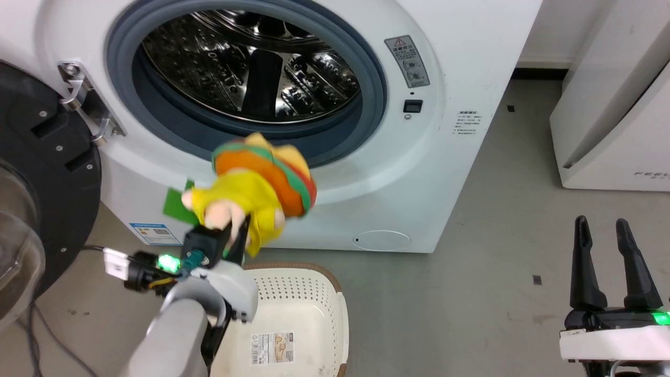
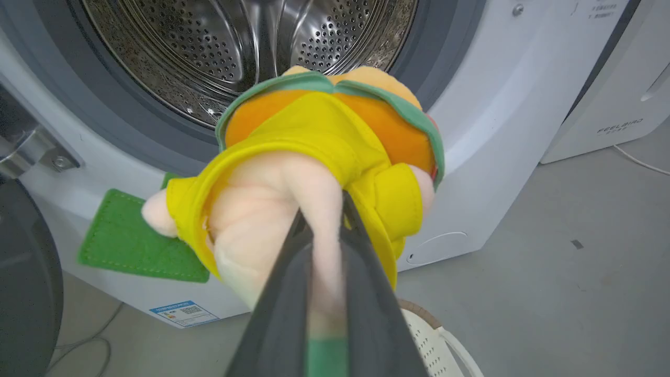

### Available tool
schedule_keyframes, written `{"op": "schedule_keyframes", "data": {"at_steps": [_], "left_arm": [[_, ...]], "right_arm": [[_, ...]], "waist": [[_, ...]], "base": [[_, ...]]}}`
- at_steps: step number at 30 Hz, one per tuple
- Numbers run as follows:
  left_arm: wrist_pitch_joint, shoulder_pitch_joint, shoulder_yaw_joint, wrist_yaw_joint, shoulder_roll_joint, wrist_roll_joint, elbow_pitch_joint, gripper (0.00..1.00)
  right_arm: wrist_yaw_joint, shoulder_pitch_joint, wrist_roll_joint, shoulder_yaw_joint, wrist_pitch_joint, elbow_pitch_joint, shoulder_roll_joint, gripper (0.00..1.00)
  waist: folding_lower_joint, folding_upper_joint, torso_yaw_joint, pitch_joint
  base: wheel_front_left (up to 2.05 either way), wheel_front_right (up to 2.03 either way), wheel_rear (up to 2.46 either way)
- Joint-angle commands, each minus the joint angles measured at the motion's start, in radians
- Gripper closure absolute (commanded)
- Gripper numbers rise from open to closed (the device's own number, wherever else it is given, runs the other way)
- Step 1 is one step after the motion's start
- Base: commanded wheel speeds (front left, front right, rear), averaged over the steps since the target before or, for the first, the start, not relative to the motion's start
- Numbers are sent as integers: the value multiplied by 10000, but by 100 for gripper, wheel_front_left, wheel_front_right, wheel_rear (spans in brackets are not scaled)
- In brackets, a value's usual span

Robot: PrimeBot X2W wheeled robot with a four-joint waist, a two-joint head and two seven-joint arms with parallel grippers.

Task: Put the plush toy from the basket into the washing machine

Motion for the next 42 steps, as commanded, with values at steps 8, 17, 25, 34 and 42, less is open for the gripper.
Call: {"op": "schedule_keyframes", "data": {"at_steps": [8, 17, 25, 34, 42], "left_arm": [[-56, -420, 897, 733, -28, -162, -1480, 100], [-56, -1893, 1813, 1123, 79, -11, -1140, 100], [-56, -3331, 2260, 1185, 441, 201, -423, 100], [-55, -5583, 2557, 1195, 1258, 373, 1141, 100], [45, -7361, 2638, 1268, 1885, 418, 2515, 100]], "right_arm": [[-7, -308, -13, 280, -42, -68, -4, 0], [-7, -999, 165, 374, -42, -127, -4, 0], [-7, -1496, 481, 542, -42, -66, -4, 0], [-7, -2058, 859, 782, -42, -69, -4, 0], [-7, -2324, 1102, 900, -42, -72, -4, 0]], "waist": [[1, 0, -572, 635], [1, 0, -1594, 1932], [1, 0, -2384, 2880], [1, 0, -3264, 3945], [1, 0, -3724, 4585]], "base": [[0, 0, 0], [0, 0, 0], [0, 0, 0], [0, 0, 0], [0, 0, 0]]}}
